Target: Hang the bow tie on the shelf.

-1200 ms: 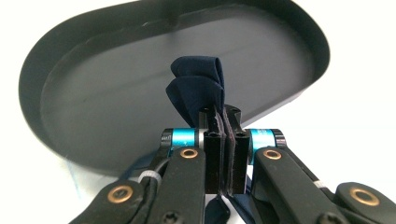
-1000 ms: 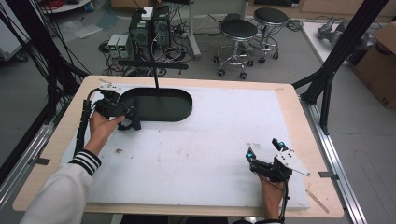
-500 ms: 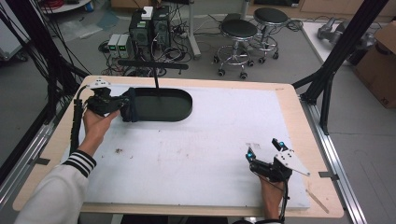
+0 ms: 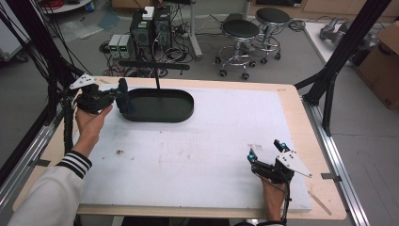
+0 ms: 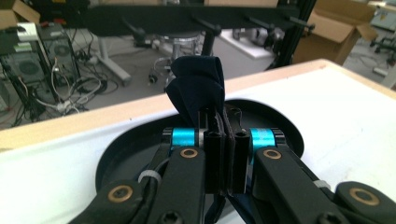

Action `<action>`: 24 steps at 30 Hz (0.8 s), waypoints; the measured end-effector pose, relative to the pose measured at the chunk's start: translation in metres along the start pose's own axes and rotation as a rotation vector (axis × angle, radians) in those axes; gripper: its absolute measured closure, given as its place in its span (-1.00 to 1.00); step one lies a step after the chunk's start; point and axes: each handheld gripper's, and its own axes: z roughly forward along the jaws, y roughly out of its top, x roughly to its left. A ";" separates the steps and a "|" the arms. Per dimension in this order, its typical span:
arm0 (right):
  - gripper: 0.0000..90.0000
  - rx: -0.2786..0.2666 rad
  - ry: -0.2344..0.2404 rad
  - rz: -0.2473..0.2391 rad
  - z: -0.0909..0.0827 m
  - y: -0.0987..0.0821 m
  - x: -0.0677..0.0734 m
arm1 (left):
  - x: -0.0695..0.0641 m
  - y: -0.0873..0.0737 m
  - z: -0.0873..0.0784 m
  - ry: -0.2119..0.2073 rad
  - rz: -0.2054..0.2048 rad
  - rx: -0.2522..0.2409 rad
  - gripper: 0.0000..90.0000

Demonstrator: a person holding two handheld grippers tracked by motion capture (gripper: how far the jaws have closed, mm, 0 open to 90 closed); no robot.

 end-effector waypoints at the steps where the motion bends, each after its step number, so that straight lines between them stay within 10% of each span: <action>1: -0.95 0.001 -0.001 -0.001 0.000 0.000 0.000 | 0.000 0.000 -0.001 0.002 -0.004 -0.013 0.95; 24: -0.95 0.003 0.002 -0.001 0.000 0.000 0.000 | 0.004 0.043 0.002 0.016 0.010 -0.067 0.95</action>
